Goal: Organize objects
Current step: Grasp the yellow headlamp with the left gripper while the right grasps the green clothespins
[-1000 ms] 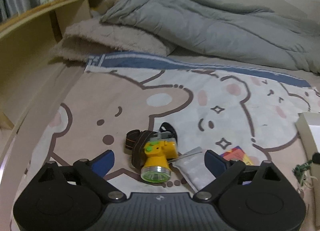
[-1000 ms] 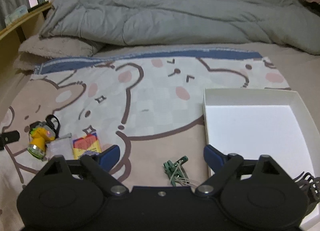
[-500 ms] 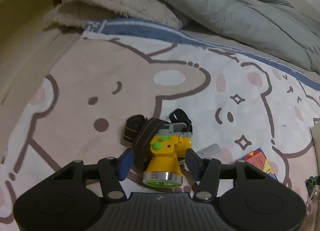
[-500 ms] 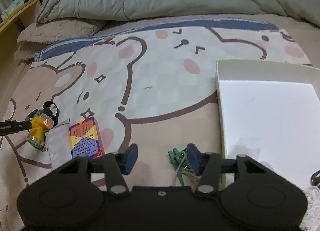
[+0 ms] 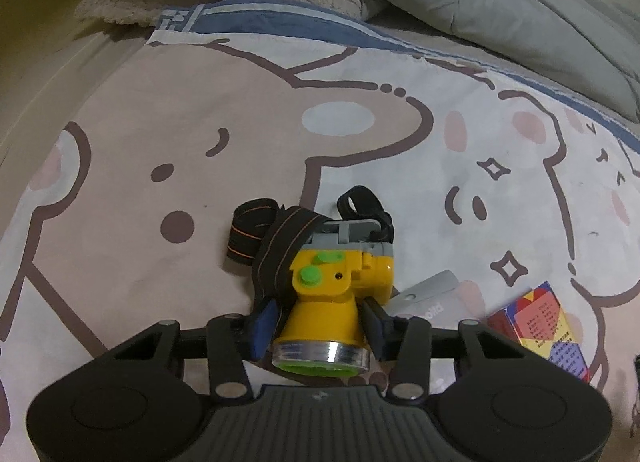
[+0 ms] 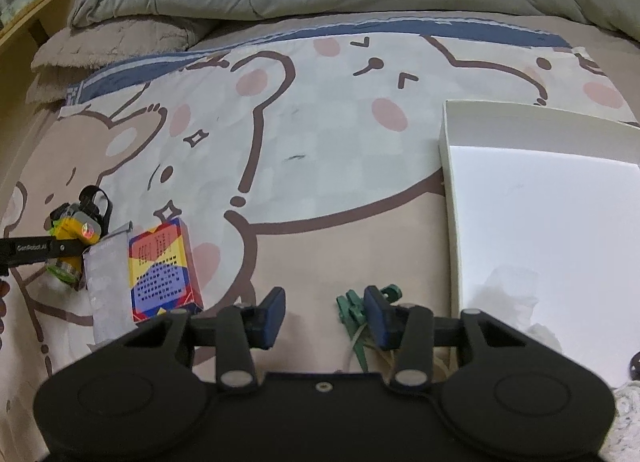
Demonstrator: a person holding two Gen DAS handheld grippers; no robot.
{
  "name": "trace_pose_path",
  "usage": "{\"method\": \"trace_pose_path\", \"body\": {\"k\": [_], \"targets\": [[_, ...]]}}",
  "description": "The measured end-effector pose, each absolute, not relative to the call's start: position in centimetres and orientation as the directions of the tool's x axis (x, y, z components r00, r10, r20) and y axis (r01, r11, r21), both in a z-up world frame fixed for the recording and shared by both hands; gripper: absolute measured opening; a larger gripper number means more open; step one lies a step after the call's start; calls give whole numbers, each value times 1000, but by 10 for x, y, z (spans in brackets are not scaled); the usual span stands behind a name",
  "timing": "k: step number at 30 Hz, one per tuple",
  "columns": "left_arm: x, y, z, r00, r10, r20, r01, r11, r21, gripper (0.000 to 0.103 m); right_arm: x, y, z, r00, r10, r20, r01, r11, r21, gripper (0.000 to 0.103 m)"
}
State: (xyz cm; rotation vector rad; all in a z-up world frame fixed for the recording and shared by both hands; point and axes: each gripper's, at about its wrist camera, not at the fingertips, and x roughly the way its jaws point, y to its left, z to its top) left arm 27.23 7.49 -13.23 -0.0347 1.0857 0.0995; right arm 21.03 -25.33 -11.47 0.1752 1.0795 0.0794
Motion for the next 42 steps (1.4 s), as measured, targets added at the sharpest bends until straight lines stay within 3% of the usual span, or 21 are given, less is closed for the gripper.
{"method": "trace_pose_path", "body": {"k": [10, 15, 18, 19, 23, 25, 42], "targets": [[269, 72, -131, 444, 53, -894, -72, 997, 24, 44, 205, -267, -103, 490, 121, -863, 64, 983, 174, 45], [260, 77, -127, 443, 29, -896, -65, 998, 0, 44, 209, -262, -119, 453, 113, -884, 63, 985, 158, 40], [253, 83, -122, 439, 16, -898, -65, 998, -15, 44, 212, -259, -128, 451, 72, -889, 66, 991, 114, 31], [251, 84, -121, 438, 14, -899, -64, 998, -15, 43, 213, -259, -131, 447, 64, -892, 64, 993, 103, 24], [240, 91, -117, 431, 14, -902, -52, 999, -9, 43, 210, -264, -133, 450, 72, -890, 72, 991, 117, 22], [233, 96, -117, 424, 13, -906, -49, 999, -9, 43, 206, -264, -128, 461, 63, -885, 76, 991, 111, 12], [168, 107, -107, 410, 4, -912, 49, 998, 26, 43, 153, -252, -84, 506, 156, -849, -31, 986, 162, 12]]}}
